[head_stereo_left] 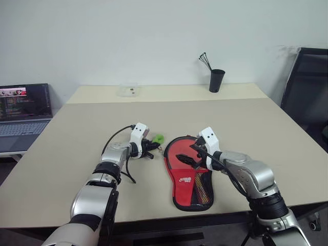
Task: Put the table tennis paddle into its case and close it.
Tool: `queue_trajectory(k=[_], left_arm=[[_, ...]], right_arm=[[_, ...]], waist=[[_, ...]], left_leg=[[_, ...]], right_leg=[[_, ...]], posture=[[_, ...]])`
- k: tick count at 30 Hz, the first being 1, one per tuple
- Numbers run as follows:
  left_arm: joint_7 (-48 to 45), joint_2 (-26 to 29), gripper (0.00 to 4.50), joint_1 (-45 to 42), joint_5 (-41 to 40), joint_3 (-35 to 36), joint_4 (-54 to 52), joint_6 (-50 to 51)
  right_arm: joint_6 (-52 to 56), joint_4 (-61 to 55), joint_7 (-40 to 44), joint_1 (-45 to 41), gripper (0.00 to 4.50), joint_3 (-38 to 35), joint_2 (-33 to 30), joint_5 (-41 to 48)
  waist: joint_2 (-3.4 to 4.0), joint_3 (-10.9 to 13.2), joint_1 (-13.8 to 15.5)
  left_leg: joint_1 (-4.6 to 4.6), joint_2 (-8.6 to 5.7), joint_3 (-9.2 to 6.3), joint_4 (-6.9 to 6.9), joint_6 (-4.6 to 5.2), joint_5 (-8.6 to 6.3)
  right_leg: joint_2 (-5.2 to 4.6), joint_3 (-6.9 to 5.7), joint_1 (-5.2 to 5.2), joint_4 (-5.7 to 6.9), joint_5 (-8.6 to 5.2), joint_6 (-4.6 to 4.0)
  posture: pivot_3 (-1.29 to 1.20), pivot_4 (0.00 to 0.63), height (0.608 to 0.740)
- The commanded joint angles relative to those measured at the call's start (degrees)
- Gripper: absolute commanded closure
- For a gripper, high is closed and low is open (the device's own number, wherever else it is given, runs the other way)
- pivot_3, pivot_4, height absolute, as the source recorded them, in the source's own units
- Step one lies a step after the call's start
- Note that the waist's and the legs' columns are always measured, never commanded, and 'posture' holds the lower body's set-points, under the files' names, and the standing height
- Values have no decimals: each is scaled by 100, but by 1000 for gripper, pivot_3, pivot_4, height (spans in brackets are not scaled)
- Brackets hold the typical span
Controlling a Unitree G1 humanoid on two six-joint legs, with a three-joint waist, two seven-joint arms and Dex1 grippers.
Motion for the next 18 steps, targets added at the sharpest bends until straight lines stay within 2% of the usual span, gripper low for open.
queue_trajectory(k=[1, 6, 12, 18], left_arm=[[-23, -24, 4393, 28, -49, 71, -232, 33], [-55, -58, 4393, 94, -55, 63, -388, 92], [-196, 29, 4393, 37, 221, -190, -481, -237], [494, -105, 4393, -780, 797, -458, 423, -1186]], right_arm=[[-651, 519, -101, -152, 0, 118, 255, -313], [-1165, 1283, -177, -231, 0, 238, 491, -694], [-1153, 1626, -128, 9, 0, 367, 348, -1009], [-1045, 1491, -76, 238, 0, 391, 316, -1090]], waist=[[-1, 0, 0], [-1, 0, 4], [-3, -3, 5], [-24, -16, 25]], left_leg=[[1, 0, 0, 1, 0, 0], [-2, 0, 1, 1, 0, 0], [0, -1, 1, 1, 0, 0], [6, -2, -1, 3, 0, 0]], right_leg=[[0, 1, 0, 1, 0, 0], [0, 1, 0, 0, 0, 0], [-2, 1, 1, 0, 0, 0], [-2, 0, 7, 2, 0, 0]], posture=[[0, 150, 740], [0, 150, 740], [0, 150, 740], [0, 150, 740]])
